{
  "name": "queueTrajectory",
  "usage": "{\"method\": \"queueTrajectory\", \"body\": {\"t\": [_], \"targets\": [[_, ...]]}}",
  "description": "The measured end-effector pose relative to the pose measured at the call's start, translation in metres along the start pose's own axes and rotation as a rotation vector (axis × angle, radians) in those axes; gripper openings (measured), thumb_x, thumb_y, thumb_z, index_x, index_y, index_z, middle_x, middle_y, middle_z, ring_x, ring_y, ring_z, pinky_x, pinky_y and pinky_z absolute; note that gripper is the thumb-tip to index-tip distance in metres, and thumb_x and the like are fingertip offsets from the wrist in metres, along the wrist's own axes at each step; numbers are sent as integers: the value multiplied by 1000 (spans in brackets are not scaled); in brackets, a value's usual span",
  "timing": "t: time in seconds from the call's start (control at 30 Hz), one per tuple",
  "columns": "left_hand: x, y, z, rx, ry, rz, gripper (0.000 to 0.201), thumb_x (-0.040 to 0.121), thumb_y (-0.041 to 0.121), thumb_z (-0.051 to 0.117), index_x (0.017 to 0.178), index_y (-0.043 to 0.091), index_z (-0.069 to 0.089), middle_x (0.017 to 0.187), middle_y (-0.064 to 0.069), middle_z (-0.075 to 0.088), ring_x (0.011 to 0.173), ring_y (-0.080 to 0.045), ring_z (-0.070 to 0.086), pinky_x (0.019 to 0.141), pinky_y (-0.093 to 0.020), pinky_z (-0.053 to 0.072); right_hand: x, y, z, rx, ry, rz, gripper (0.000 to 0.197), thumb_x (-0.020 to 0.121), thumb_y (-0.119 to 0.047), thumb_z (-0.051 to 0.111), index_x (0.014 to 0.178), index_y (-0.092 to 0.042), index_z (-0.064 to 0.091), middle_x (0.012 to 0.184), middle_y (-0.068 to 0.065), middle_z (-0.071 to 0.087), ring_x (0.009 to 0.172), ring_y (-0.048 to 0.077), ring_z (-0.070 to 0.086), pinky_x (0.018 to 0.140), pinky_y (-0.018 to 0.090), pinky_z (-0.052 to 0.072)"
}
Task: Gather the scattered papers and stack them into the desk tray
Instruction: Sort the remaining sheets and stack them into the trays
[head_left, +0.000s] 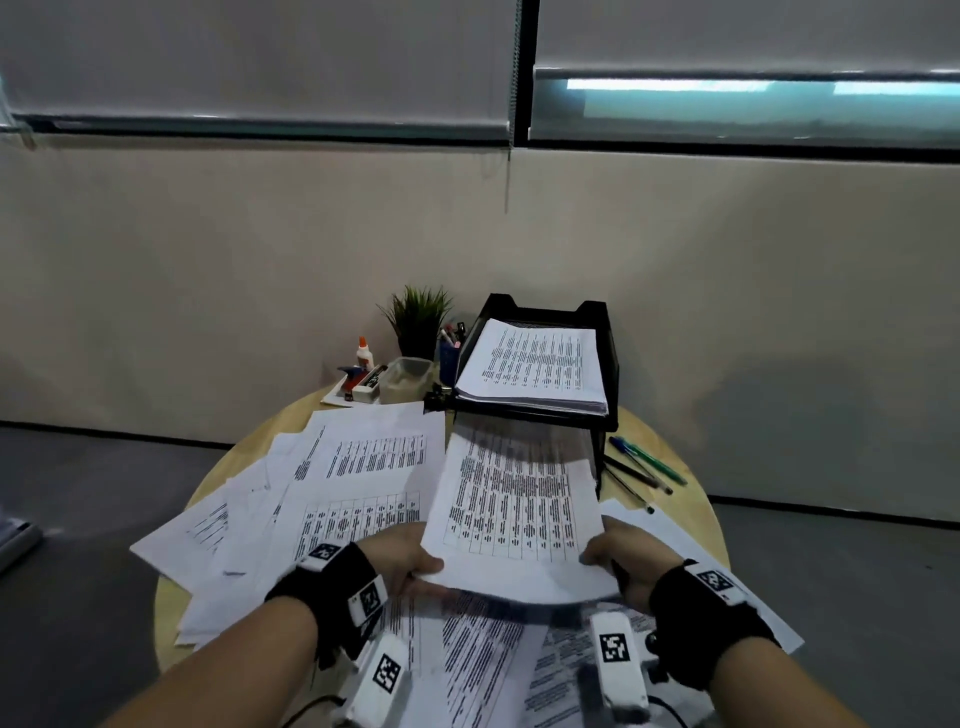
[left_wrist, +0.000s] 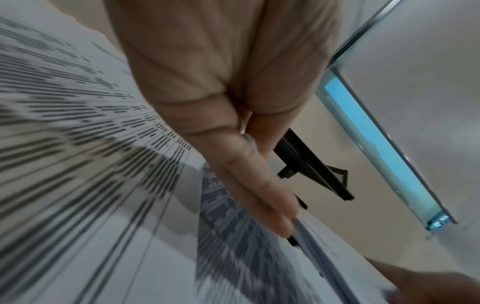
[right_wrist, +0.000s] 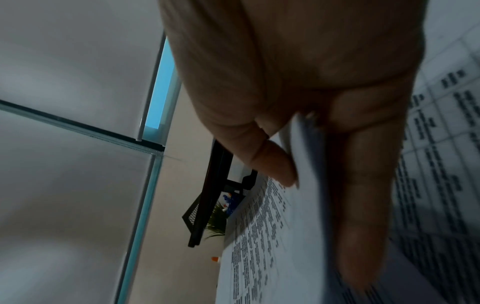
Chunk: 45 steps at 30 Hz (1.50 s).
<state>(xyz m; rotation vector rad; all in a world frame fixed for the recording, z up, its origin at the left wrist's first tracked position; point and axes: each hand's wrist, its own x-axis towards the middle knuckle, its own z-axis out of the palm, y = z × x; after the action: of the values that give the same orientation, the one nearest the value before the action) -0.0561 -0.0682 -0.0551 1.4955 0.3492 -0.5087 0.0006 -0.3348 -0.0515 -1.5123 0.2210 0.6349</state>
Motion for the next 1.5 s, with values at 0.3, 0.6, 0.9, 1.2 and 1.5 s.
{"method": "queueTrajectory", "body": {"t": [0.3, 0.6, 0.9, 1.2, 1.5], "targets": [[87, 47, -4, -117, 120, 127, 29, 89, -17, 44, 115, -7, 54, 118, -23, 59, 95, -32, 61, 56, -23, 58, 59, -5, -20, 91, 110, 2, 19, 88, 20, 35, 98, 18, 51, 79, 37, 57, 55, 33, 54, 45, 34, 43], [154, 66, -14, -99, 233, 164, 27, 91, -15, 43, 113, 0, 45, 88, -17, 53, 44, -8, 64, 49, -20, 54, 119, -31, -19, 290, 299, -65, 16, 88, 21, 35, 85, 15, 49, 62, 29, 59, 43, 32, 57, 46, 34, 54], [180, 72, -19, 274, 497, 150, 7, 80, -3, 64, 84, -5, 59, 67, -18, 62, 48, -25, 64, 47, -29, 57, 146, -26, -15, 272, 428, -67, 12, 87, 17, 49, 81, 7, 50, 55, 20, 58, 40, 27, 60, 44, 28, 53], [158, 71, -12, 660, 608, 234, 19, 75, 18, 67, 89, 11, 56, 81, -12, 68, 74, -29, 67, 65, -32, 56, 124, -29, -15, 184, 430, -67, 24, 84, 11, 59, 65, 4, 46, 61, 18, 45, 44, 19, 41, 45, 30, 35], [82, 19, 8, 956, 462, 193, 33, 81, 31, 66, 109, 15, 59, 115, -9, 55, 104, -26, 57, 85, -28, 47, 28, 13, -3, -151, 425, -133, 8, 84, 1, 63, 77, 3, 60, 69, 24, 64, 60, 31, 60, 58, 39, 51]]}}
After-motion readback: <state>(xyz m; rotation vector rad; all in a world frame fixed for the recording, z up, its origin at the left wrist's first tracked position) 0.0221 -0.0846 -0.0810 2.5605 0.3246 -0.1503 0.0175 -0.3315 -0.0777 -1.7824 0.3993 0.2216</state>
